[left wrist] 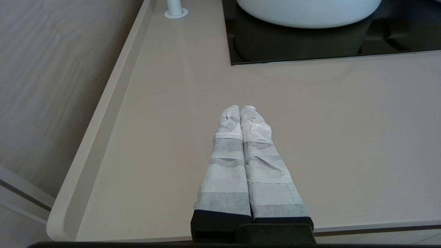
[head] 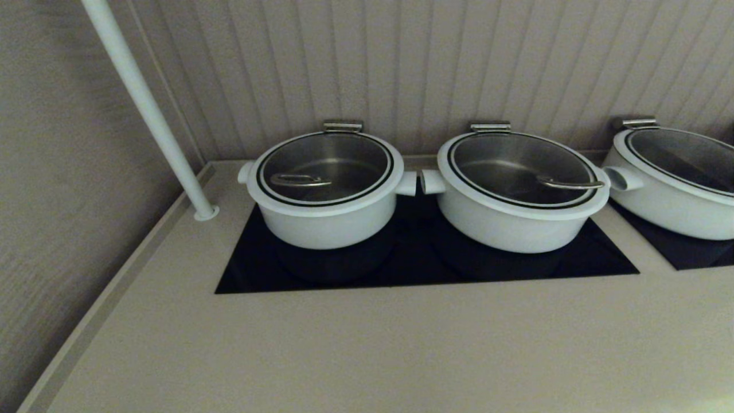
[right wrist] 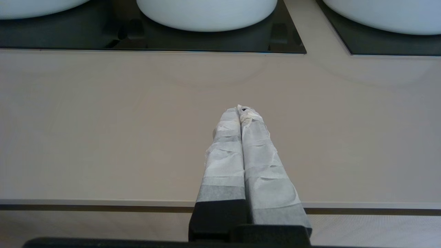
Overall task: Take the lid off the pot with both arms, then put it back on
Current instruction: Open the food pot lid a small opening with the left arm
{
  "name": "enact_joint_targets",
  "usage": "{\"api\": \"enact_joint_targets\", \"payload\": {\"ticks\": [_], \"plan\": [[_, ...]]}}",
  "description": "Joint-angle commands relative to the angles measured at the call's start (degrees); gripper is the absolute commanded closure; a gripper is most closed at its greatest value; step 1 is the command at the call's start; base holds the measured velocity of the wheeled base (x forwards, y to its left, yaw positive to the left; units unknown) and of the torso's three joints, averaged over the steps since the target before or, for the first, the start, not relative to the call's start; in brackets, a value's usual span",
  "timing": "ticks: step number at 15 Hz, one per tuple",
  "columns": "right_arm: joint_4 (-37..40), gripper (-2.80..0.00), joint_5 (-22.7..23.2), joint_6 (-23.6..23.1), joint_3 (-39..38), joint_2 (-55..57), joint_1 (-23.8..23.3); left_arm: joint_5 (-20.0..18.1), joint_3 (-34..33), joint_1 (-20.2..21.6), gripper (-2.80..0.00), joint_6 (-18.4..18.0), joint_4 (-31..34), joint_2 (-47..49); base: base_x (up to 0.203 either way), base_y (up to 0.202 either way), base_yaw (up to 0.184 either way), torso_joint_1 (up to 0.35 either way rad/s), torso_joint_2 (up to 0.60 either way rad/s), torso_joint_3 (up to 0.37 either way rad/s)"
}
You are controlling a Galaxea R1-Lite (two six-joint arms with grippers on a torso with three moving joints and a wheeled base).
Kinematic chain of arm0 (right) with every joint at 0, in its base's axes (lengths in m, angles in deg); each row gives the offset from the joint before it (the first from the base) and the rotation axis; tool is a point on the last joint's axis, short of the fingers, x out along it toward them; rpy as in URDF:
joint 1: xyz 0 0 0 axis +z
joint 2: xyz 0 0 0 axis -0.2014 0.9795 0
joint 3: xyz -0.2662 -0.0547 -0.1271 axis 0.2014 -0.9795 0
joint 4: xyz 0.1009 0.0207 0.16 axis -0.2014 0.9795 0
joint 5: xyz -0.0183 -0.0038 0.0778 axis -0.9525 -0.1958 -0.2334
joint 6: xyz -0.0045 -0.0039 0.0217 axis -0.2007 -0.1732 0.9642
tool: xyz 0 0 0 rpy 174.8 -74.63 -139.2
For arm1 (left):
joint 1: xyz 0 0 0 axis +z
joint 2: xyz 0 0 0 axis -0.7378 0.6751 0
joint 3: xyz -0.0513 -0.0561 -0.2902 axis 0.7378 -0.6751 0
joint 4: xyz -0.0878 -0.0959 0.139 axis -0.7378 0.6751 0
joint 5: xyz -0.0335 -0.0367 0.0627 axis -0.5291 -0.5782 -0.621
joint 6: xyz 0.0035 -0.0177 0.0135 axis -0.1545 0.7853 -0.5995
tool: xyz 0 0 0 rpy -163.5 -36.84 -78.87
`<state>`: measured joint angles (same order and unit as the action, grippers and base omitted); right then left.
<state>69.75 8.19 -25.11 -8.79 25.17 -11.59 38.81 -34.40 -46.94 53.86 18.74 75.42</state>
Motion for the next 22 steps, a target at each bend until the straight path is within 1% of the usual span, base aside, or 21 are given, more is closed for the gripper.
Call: {"api": "enact_joint_targets", "payload": {"ticks": [1, 15, 17, 22], "plan": [[0.0, 0.00, 0.0, 0.0, 0.0, 0.1, 0.0, 0.0, 0.0, 0.0, 0.00, 0.0, 0.0, -0.1, 0.000, 0.000, 0.000, 0.000, 0.00, 0.000], [0.0, 0.00, 0.0, 0.0, 0.0, 0.1, 0.0, 0.0, 0.0, 0.0, 0.00, 0.0, 0.0, 0.0, 0.000, 0.000, 0.000, 0.000, 0.00, 0.000], [0.0, 0.00, 0.0, 0.0, 0.0, 0.1, 0.1, -0.1, 0.0, 0.0, 0.00, -1.0, 0.1, 0.0, 0.000, 0.000, 0.000, 0.000, 0.00, 0.000], [0.0, 0.00, 0.0, 0.0, 0.0, 0.1, 0.1, 0.4, 0.0, 0.0, 0.00, -0.1, 0.0, 0.0, 0.000, 0.000, 0.000, 0.000, 0.00, 0.000]]}}
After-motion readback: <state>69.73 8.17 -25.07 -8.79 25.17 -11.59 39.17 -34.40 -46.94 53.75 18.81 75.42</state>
